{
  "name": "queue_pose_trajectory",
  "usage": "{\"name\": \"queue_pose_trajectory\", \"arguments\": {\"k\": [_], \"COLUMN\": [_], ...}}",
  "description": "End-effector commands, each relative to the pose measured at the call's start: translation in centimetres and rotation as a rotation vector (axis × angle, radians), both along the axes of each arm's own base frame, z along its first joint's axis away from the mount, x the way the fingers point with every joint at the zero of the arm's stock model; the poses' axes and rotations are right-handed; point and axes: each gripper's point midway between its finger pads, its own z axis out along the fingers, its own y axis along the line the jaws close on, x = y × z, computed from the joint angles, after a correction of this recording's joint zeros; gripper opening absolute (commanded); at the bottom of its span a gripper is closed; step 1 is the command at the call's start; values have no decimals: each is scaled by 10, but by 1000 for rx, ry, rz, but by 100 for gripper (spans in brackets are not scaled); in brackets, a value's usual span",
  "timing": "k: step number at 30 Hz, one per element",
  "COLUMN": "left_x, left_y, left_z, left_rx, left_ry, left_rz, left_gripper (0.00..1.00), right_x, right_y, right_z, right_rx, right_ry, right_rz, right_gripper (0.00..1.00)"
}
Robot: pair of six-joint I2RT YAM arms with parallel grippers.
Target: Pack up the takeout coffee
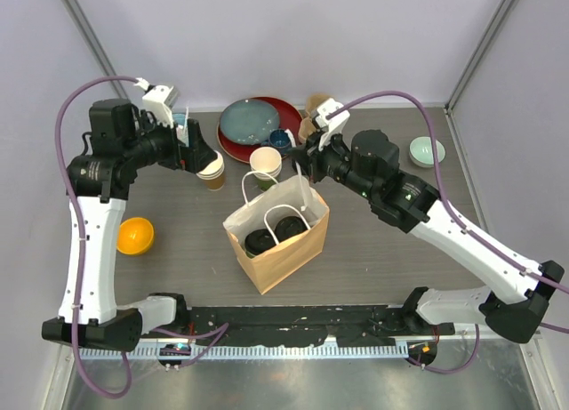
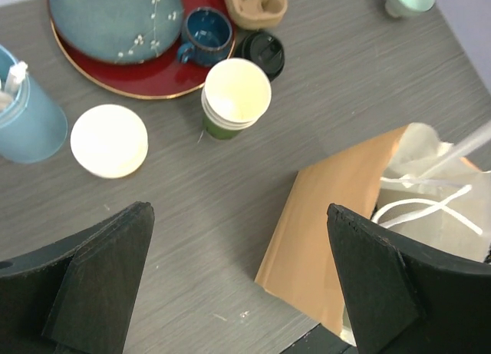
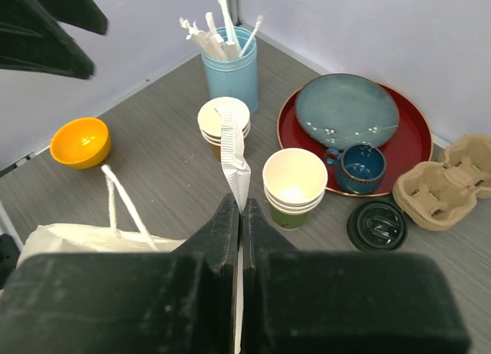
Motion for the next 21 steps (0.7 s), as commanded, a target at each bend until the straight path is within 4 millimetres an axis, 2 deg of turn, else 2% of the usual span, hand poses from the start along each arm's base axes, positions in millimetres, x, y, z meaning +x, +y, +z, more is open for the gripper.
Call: {"name": "queue_pose_trajectory", "arguments": {"k": [1, 3, 7, 9, 10, 11, 12, 13, 15, 16, 21], "left_x": [6, 6, 5, 2, 0, 0, -2, -2, -4, -6, -10], "left_y": [7, 6, 10, 10, 11, 11, 11, 11, 12, 11, 18], "left_z": [2, -7, -26, -35, -37, -38, -39, -40, -39, -40, -48], "left_rx": [41, 42, 58, 59, 76, 78, 82, 83, 84, 87, 112], "left_ry": [-69, -51, -13, 9, 4, 9, 12, 15, 12, 11, 22], "left_rz": [20, 19, 34, 35, 21, 18, 16, 17, 16, 13, 39], "left_gripper": [100, 100, 100, 100, 100, 100, 100, 100, 100, 100, 100], "right_x": [-14, -15, -21, -22, -24, -25, -31, -33, -33, -34, -31], "right_y": [1, 0, -7, -10, -12, -14, -9, -9, -14, -16, -40], "right_z": [30, 23, -7, -15, -19, -22, -24, -22, -16, -5, 40], "right_rx": [99, 81, 33, 27, 23, 17, 15, 15, 19, 37, 96], "right_ry": [-41, -27, 16, 26, 30, 35, 46, 46, 45, 31, -54], "right_rz": [50, 50, 49, 45, 45, 43, 88, 92, 78, 70, -20], "right_gripper": [1, 1, 1, 1, 4, 9, 18, 44, 62, 81, 86]}}
